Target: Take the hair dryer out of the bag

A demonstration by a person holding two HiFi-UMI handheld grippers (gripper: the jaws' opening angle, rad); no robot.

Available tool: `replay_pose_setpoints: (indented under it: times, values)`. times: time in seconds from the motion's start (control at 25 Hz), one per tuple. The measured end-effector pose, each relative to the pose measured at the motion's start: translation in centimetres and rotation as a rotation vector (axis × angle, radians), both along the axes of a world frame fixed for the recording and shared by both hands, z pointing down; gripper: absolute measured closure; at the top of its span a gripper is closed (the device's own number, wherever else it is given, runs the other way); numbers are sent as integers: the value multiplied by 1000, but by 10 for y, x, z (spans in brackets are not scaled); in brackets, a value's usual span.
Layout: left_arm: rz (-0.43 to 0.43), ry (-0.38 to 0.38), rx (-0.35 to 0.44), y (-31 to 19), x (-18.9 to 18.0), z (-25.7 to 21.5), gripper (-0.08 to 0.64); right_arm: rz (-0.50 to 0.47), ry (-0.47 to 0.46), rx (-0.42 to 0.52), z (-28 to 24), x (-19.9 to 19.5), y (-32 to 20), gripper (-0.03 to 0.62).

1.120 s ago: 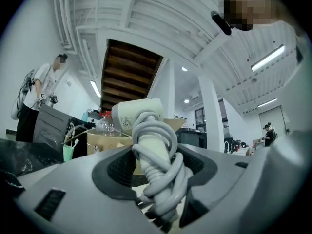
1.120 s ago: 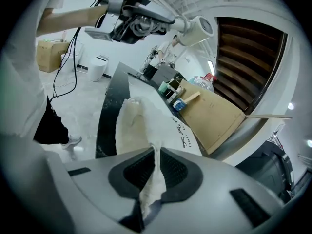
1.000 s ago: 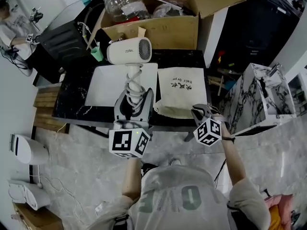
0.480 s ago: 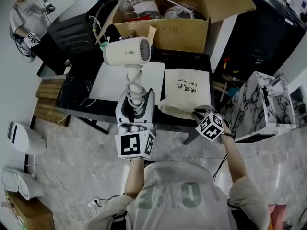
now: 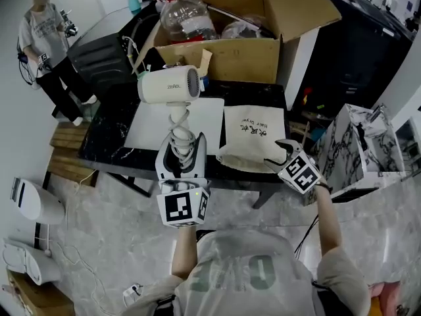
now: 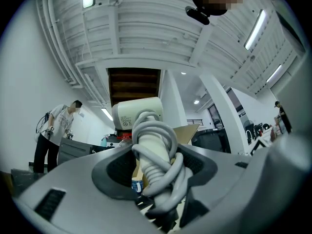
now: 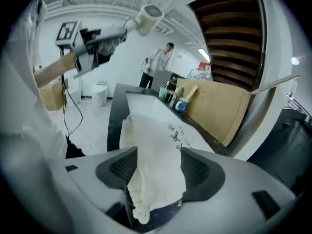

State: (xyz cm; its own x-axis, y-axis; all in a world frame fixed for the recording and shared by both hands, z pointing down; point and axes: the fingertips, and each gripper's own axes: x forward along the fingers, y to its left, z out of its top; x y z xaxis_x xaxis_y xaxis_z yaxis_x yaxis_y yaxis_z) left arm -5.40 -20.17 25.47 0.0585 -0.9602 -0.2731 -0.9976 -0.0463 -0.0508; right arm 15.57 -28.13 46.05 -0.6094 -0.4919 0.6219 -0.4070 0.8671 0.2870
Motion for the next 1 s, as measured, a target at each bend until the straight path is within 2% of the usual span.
replay_pose_setpoints:
  times: [0.08, 0.2, 0.36, 0.48, 0.52, 0.6, 0.72, 0.8, 1.0]
  values:
    - [-7, -13, 4, 3, -1, -1, 291, 22, -166, 58, -53, -5, -4, 319]
    - [-10, -11, 13, 6, -3, -5, 291, 87, -384, 261, -142, -13, -9, 319]
    - [-8, -6, 27, 10, -9, -13, 291, 141, -522, 513, -221, -33, 7, 326]
    - [-4, -9, 29, 13, -18, -19, 291, 213, -597, 651, -249, -56, 22, 401]
    - [-2, -10, 30, 14, -23, -21, 291, 253, -636, 660, -252, -62, 26, 438]
    - [-1, -11, 32, 17, -34, -23, 291, 337, -727, 613, -247, -75, 31, 500]
    - [3, -4, 30, 24, -54, -24, 291, 409, -822, 501, -226, -101, 42, 529]
    - [4, -5, 35, 26, -68, -25, 291, 403, -808, 479, -215, -123, 50, 539]
    - [14, 8, 39, 27, -98, -26, 291, 326, -750, 496, -209, -171, 67, 554]
